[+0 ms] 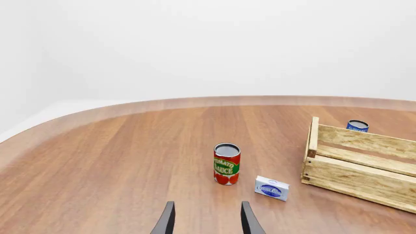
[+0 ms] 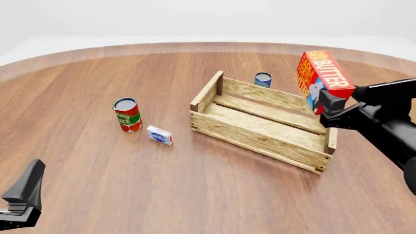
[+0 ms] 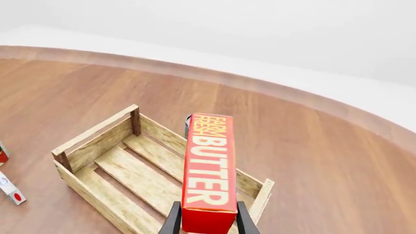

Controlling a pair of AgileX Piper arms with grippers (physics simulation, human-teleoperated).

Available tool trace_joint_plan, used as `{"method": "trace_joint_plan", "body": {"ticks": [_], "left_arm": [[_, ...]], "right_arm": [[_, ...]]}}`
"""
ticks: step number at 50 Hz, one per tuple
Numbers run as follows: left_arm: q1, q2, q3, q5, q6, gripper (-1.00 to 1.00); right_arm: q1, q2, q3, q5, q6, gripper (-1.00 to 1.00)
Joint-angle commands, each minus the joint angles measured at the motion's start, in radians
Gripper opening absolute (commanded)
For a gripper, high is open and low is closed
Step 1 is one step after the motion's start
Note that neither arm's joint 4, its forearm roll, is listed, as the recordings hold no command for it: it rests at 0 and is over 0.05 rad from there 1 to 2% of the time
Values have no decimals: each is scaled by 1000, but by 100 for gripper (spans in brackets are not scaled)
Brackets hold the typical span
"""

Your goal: Pick up the butter and put it in the tray.

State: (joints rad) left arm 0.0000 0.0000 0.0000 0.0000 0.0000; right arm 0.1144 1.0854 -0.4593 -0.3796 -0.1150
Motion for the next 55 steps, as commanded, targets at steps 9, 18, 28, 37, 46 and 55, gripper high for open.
{"method": "trace_joint_plan", "body": {"ticks": [9, 18, 28, 37, 46, 55], "left_arm": [[0, 0, 0, 0, 0, 100], [0, 0, 0, 0, 0, 100], [0, 0, 0, 0, 0, 100], [0, 0, 0, 0, 0, 100], [0, 0, 0, 0, 0, 100], [0, 0, 0, 0, 0, 100]], "right_arm": [[52, 73, -49, -43, 16, -100], [69, 122, -53, -72, 25, -100], [81, 174, -64, -99, 29, -100], [91, 206, -79, -113, 33, -100], [102, 233, -89, -123, 34, -100], [111, 269, -101, -142, 38, -100]]}}
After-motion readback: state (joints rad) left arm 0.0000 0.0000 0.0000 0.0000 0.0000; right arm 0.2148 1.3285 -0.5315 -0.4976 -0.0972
